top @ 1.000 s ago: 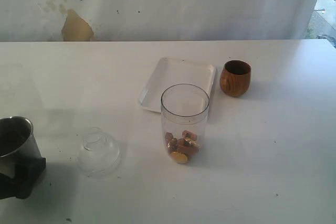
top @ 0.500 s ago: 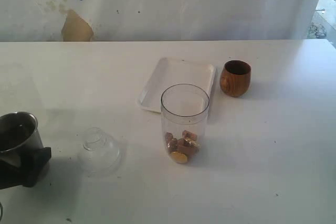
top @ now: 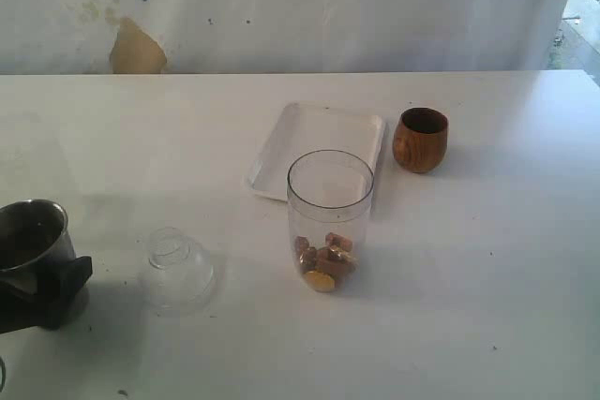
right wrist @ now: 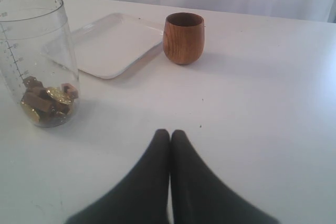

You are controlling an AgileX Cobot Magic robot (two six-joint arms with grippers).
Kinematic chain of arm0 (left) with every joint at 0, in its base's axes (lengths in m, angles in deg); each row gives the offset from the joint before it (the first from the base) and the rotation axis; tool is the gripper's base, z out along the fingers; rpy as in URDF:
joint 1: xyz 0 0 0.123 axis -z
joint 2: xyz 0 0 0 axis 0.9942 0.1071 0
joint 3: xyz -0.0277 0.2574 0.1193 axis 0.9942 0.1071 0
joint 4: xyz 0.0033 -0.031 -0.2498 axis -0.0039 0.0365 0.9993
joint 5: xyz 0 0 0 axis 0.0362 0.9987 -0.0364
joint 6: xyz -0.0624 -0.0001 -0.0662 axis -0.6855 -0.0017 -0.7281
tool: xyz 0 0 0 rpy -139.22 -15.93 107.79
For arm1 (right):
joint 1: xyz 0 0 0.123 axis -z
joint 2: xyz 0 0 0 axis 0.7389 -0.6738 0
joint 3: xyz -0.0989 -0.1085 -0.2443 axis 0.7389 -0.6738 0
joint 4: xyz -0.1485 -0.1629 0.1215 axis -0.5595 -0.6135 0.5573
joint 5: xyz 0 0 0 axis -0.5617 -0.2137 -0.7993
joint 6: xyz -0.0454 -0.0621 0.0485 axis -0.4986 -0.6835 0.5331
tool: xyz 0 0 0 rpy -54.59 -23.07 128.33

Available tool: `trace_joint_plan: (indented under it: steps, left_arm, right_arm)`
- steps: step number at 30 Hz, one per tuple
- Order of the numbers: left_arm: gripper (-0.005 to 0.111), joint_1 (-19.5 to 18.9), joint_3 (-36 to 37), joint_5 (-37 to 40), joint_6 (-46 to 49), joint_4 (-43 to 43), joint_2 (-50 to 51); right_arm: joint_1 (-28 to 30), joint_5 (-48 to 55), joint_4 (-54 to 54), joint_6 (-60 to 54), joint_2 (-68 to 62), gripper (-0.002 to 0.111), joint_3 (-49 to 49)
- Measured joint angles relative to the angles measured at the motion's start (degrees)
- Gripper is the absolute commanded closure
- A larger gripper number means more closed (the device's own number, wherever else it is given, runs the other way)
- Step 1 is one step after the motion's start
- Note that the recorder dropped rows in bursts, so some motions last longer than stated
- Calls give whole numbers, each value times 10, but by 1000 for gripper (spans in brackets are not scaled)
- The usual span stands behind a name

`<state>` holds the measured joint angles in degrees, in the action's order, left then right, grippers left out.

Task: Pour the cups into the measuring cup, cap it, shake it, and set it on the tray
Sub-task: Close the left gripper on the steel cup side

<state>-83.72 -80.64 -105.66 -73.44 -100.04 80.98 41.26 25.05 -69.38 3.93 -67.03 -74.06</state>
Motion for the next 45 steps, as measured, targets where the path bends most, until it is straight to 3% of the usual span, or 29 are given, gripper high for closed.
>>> trace_joint_plan:
  steps: [45]
  left_arm:
    - [2, 0, 0, -30, 23, 0, 20]
  right_arm:
    - [0, 0, 0, 0, 0, 108, 0]
